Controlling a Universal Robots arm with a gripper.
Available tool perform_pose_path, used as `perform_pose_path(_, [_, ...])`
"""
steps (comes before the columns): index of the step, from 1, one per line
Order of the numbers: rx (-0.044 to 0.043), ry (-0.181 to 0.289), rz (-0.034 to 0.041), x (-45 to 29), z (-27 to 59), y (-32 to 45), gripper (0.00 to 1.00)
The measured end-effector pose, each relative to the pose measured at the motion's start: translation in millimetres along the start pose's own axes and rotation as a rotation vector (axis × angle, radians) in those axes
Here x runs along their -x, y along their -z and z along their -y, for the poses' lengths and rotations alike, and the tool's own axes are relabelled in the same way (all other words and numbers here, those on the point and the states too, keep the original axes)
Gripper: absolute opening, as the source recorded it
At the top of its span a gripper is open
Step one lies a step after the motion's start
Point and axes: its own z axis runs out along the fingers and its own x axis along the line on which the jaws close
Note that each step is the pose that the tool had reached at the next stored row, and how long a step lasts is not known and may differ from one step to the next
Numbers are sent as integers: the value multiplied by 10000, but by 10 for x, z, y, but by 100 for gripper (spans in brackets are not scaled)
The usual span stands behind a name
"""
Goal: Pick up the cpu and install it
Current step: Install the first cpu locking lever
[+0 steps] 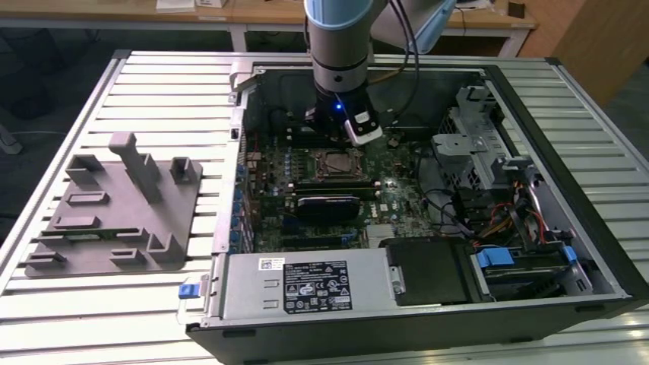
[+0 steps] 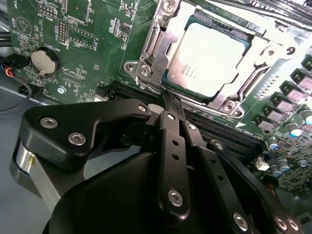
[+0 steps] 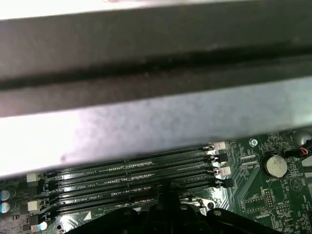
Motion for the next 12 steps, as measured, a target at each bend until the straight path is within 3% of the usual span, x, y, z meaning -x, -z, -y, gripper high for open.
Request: perform_pose_path(12, [93,-12,-11,19,-3,-3,11])
